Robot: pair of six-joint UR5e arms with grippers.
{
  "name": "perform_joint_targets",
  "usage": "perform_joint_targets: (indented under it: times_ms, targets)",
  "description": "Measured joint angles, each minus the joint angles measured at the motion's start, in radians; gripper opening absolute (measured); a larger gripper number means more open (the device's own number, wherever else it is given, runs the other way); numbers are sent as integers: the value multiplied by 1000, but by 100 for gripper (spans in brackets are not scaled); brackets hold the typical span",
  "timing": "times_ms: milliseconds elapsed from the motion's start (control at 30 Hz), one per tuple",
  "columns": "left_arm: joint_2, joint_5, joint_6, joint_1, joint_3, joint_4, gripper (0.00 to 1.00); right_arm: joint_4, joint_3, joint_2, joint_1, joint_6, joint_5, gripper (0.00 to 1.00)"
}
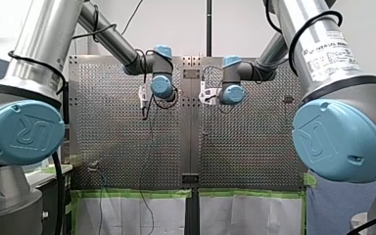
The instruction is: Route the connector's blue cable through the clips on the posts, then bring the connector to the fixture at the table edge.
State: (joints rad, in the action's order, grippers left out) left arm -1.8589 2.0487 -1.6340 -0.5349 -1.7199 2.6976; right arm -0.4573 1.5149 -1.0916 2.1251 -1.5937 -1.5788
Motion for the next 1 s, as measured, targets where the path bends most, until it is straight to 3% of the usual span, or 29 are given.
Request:
perform_joint_targets:
  times_ms: [200,433,1000]
  targets:
    - [-39,51,0,-15,46,-5,100,-3,0,0,0,0,-1,0]
    - [-46,105,1,-17,66,-2,100,-1,0,0,0,0,-1,0]
    - [-141,109,0,-26,188,53,100,0,0,0,3,2,0,0]
